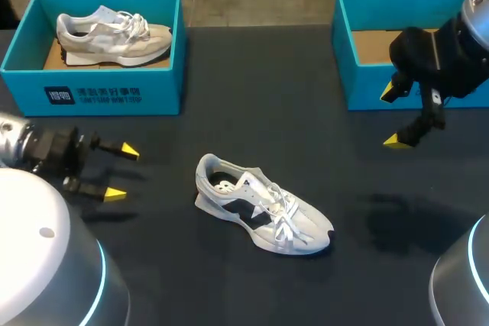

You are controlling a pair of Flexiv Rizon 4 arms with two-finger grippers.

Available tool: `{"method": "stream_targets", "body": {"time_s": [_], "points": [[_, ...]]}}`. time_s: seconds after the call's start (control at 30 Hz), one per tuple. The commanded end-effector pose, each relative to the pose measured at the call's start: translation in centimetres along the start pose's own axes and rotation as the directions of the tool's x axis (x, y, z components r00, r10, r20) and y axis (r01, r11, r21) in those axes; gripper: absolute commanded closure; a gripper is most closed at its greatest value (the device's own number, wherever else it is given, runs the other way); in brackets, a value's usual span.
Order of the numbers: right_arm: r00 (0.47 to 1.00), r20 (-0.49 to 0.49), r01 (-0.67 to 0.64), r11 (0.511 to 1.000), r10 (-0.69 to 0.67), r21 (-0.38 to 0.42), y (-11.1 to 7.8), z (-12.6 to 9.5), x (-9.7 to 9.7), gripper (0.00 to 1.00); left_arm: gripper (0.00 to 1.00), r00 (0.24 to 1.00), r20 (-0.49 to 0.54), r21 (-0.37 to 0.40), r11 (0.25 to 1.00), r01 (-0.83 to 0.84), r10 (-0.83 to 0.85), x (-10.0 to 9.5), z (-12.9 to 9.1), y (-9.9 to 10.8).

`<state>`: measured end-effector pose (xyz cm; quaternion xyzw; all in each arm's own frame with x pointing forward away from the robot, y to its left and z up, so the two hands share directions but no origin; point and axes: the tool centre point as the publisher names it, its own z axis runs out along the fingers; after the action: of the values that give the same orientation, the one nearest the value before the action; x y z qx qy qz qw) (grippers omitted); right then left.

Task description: Take the shoe out of the shoebox, open the shoe tongue, remove and reinsert the insole, then place the shoe into the shoebox

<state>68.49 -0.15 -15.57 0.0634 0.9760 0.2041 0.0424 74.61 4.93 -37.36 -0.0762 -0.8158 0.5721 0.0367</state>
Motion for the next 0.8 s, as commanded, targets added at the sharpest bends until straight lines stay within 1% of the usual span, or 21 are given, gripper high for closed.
{"method": "stream_targets", "body": {"time_s": [0.03,0.23,0.33,0.47,0.63,0.7,0.8], "points": [[1.000,-0.006,-0.001,1.000,0.001,0.004,0.2,0.2,-0.3,0.00,0.00,0.999,-0.049,-0.016,1.000,-0.011,0.010,-1.1,1.2,-0.7],[1.000,-0.006,-0.001,1.000,0.001,0.004,0.2,0.2,-0.3,0.00,0.00,0.994,-0.102,-0.032,0.999,-0.030,0.026,-1.5,2.6,-1.8],[1.000,-0.006,-0.001,1.000,0.001,0.004,0.2,0.2,-0.3,0.00,0.00,0.992,-0.120,-0.053,0.997,-0.049,0.042,-1.4,3.2,-2.5],[1.000,-0.006,-0.001,1.000,0.001,0.004,0.2,0.2,-0.3,0.00,0.00,0.991,-0.128,-0.072,0.996,-0.053,0.044,-1.5,3.5,-3.0],[1.000,-0.006,-0.001,1.000,0.001,0.004,0.2,0.2,-0.3,0.00,0.00,0.988,-0.150,-0.102,0.993,-0.055,0.039,-2.4,3.8,-3.3],[1.000,-0.006,-0.001,1.000,0.001,0.004,0.2,0.2,-0.3,0.00,0.00,0.989,-0.146,-0.129,0.991,-0.042,0.022,-2.7,4.0,-3.5],[1.000,-0.006,-0.001,1.000,0.001,0.004,0.2,0.2,-0.3,0.00,0.00,0.989,-0.146,-0.129,0.991,-0.042,0.022,-2.7,4.0,-3.5]]}}
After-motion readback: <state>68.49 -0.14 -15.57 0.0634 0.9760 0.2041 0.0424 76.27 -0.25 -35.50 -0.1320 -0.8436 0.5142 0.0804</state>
